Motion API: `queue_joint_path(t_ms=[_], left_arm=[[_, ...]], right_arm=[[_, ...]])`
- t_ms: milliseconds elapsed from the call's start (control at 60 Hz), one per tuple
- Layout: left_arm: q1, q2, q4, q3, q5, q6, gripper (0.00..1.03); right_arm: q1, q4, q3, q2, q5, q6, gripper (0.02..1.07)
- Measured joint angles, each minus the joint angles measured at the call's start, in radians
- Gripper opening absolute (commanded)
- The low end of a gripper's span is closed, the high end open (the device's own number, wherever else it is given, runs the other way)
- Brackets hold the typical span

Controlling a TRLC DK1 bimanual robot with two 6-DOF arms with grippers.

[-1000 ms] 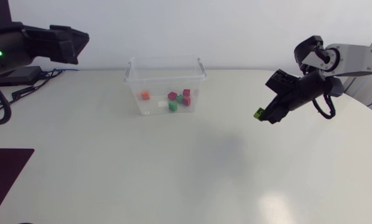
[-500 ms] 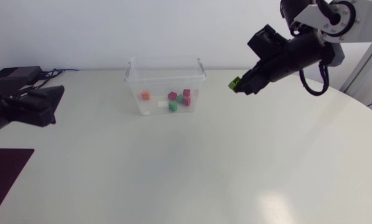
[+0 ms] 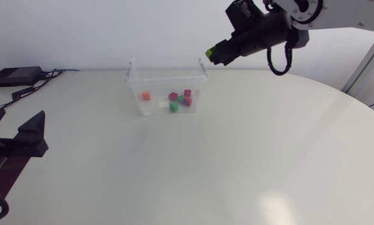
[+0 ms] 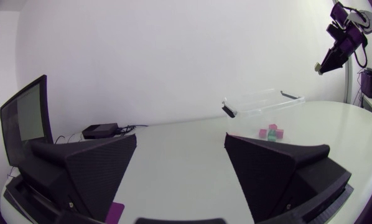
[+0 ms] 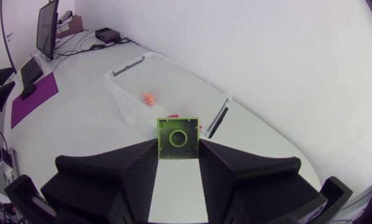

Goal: Place the duplo bricks in the container

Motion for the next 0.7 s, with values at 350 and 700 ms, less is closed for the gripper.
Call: queue_joint_path(t_ms=[350,700], left_arm=[[0.028,-0.200,0.178,-0.173,-0.004,0.000,0.97],[0.034,-0.311,0.218,-0.249,-0.024,0.004,0.97]], right_arm=[[0.042,0.136,0.155,0.205,0.047,0.052,0.21],[0.069,0.249,0.285,0.416,0.128,0.071,0.44]])
